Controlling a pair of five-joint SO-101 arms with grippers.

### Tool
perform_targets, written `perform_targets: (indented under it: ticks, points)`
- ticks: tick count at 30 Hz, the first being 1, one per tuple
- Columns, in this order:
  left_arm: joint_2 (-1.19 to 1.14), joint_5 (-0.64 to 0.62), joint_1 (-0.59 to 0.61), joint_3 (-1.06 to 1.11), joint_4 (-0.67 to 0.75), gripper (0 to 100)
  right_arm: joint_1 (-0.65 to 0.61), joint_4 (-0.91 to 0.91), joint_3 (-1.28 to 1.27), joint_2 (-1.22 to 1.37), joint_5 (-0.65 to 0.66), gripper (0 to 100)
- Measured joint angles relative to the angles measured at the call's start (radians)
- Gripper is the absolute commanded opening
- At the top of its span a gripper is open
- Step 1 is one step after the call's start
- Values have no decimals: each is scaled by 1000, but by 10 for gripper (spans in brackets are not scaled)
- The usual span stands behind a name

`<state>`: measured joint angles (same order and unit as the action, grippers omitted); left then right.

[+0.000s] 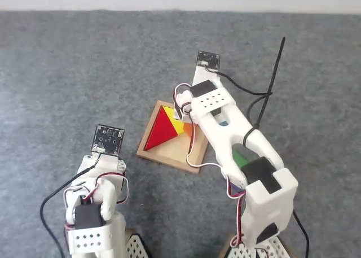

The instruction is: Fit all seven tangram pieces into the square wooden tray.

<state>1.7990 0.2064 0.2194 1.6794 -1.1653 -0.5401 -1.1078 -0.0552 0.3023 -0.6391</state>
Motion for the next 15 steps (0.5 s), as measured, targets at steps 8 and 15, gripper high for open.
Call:
perform_targets:
  ticks: [8, 15]
  points:
    - [0, 0, 0, 0, 0, 13, 0, 0, 0, 0, 18, 314]
    - [0, 0, 0, 0, 0, 13, -40, -106, 0, -15, 249, 314]
